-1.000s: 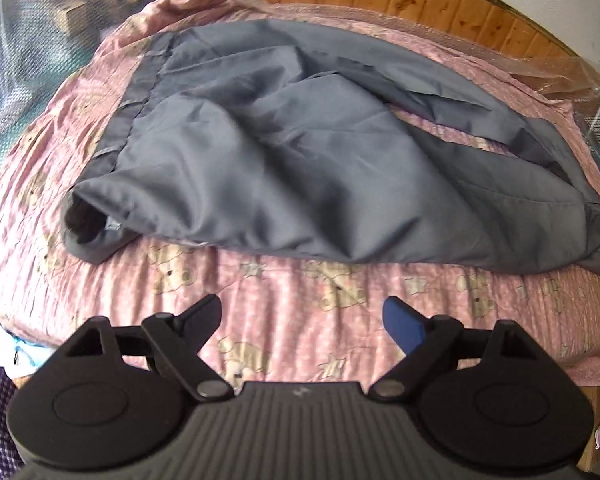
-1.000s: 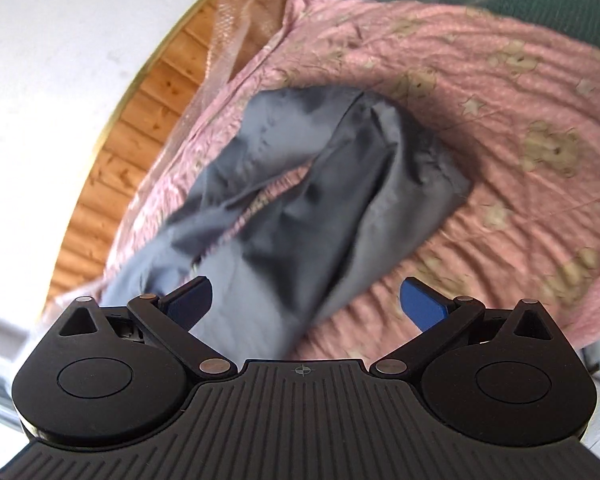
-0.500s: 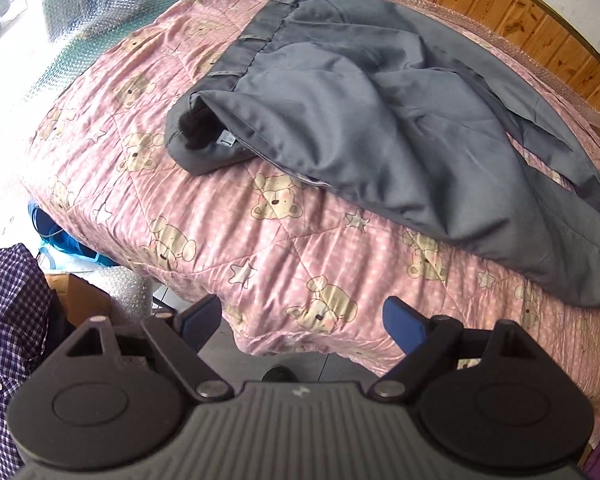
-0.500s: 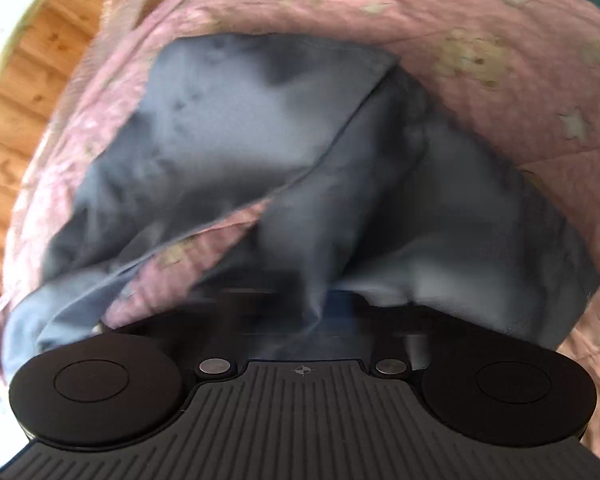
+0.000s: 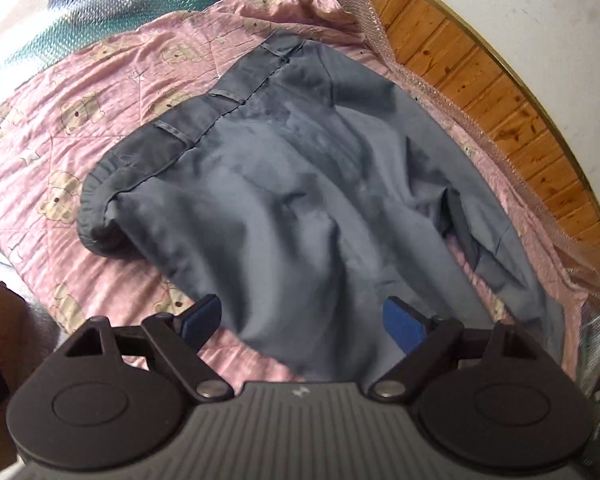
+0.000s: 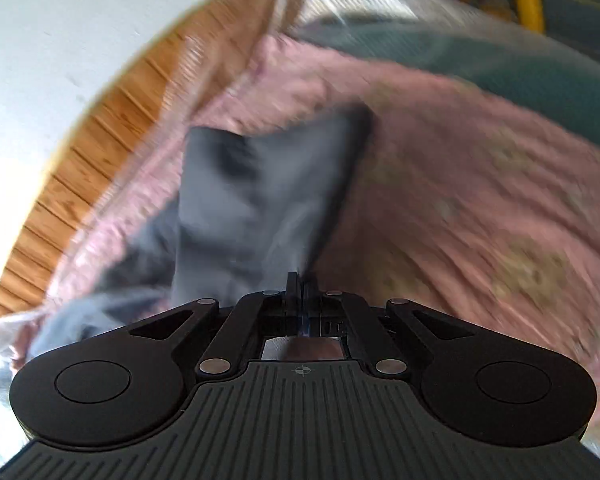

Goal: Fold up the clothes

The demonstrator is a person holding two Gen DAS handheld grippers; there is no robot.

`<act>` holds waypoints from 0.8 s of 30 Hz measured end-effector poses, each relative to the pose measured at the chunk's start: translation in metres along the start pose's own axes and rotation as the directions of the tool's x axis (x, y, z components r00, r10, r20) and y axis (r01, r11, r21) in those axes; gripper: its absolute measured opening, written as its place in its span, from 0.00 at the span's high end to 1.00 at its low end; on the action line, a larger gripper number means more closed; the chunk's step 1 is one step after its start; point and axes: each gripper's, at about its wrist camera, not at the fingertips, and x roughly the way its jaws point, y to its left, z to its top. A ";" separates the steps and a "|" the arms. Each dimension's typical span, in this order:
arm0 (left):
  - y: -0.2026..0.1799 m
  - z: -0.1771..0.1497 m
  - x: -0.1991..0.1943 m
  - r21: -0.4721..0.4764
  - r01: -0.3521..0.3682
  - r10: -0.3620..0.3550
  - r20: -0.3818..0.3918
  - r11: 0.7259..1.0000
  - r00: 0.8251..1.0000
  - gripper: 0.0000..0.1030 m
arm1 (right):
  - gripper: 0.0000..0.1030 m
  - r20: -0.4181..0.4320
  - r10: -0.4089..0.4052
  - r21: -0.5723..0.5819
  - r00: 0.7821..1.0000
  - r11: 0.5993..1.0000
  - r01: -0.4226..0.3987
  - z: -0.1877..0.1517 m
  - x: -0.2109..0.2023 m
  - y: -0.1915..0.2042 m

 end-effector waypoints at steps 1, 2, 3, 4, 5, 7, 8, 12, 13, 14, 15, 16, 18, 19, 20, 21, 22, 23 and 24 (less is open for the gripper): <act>0.000 0.007 0.006 -0.033 0.013 -0.013 -0.007 0.999 1.000 0.07 | 1.00 -0.011 -0.013 0.011 1.000 1.000 0.013 -0.006 0.001 -0.007; 0.001 0.013 0.012 -0.065 0.025 -0.026 -0.013 0.998 1.000 0.06 | 0.91 -0.022 -0.020 0.038 1.000 0.999 0.021 -0.010 0.001 -0.014; 0.001 0.020 0.017 -0.098 0.037 -0.039 -0.019 0.994 0.999 0.05 | 0.82 -0.033 -0.025 0.068 0.999 0.997 0.027 -0.013 0.001 -0.020; 0.001 0.027 0.024 -0.131 0.046 -0.050 -0.024 0.990 0.998 0.05 | 0.74 -0.045 -0.031 0.100 0.999 0.994 0.035 -0.015 0.000 -0.025; 0.000 0.035 0.032 -0.162 0.056 -0.062 -0.033 0.985 0.998 0.03 | 0.67 -0.043 -0.027 0.124 0.999 0.992 0.032 -0.018 -0.003 -0.030; -0.004 0.052 0.054 -0.215 0.086 -0.101 -0.062 0.973 0.993 0.00 | 0.53 -0.029 -0.025 0.129 0.999 0.991 0.029 -0.026 -0.013 -0.030; -0.006 0.061 0.069 -0.242 0.083 -0.107 -0.085 0.967 0.991 0.00 | 0.48 -0.024 -0.029 0.124 0.999 0.992 0.031 -0.028 -0.018 -0.033; -0.015 0.085 0.130 -0.333 0.014 -0.083 -0.194 0.943 0.978 0.00 | 0.44 -0.032 -0.077 0.138 0.997 0.987 0.081 -0.039 -0.031 -0.036; -0.017 0.089 0.145 -0.345 -0.008 -0.073 -0.220 0.939 0.973 0.01 | 0.44 -0.042 -0.084 0.152 0.996 0.984 0.089 -0.042 -0.031 -0.034; -0.019 0.092 0.156 -0.334 -0.029 -0.055 -0.240 0.942 0.969 0.09 | 0.43 -0.051 -0.086 0.154 0.995 0.984 0.093 -0.045 -0.030 -0.031; -0.019 0.093 0.165 -0.321 -0.044 -0.042 -0.255 0.946 0.966 0.22 | 0.42 -0.057 -0.097 0.147 0.994 0.984 0.104 -0.047 -0.029 -0.028; -0.017 0.093 0.174 -0.321 -0.056 -0.036 -0.271 0.945 0.962 0.70 | 0.41 -0.058 -0.106 0.141 0.993 0.983 0.113 -0.048 -0.027 -0.025; -0.019 0.094 0.177 -0.290 -0.030 -0.048 -0.259 0.957 0.965 0.99 | 0.40 -0.058 -0.124 0.130 0.991 0.983 0.131 -0.048 -0.024 -0.019; -0.021 0.095 0.176 -0.266 -0.010 -0.056 -0.240 0.964 0.969 1.00 | 0.38 -0.056 -0.127 0.134 0.990 0.982 0.134 -0.047 -0.022 -0.017; -0.022 0.096 0.169 -0.254 0.036 -0.090 -0.207 0.967 0.974 1.00 | 0.32 -0.055 -0.129 0.139 0.990 0.981 0.136 -0.045 -0.021 -0.016; -0.024 0.098 0.153 -0.259 0.125 -0.167 -0.148 0.958 0.975 1.00 | 0.31 -0.049 -0.127 0.151 0.991 0.980 0.133 -0.042 -0.021 -0.015; -0.025 0.101 0.137 -0.259 0.214 -0.243 -0.089 0.942 0.966 1.00 | 0.30 -0.041 -0.125 0.163 0.991 0.978 0.130 -0.039 -0.021 -0.015; -0.025 0.101 0.113 -0.245 0.315 -0.328 -0.014 0.917 0.945 1.00 | 0.29 -0.034 -0.123 0.176 0.992 0.976 0.127 -0.035 -0.021 -0.015; -0.020 0.098 0.078 -0.209 0.427 -0.421 0.075 0.880 0.904 1.00 | 0.27 -0.027 -0.123 0.187 0.992 0.974 0.126 -0.032 -0.022 -0.014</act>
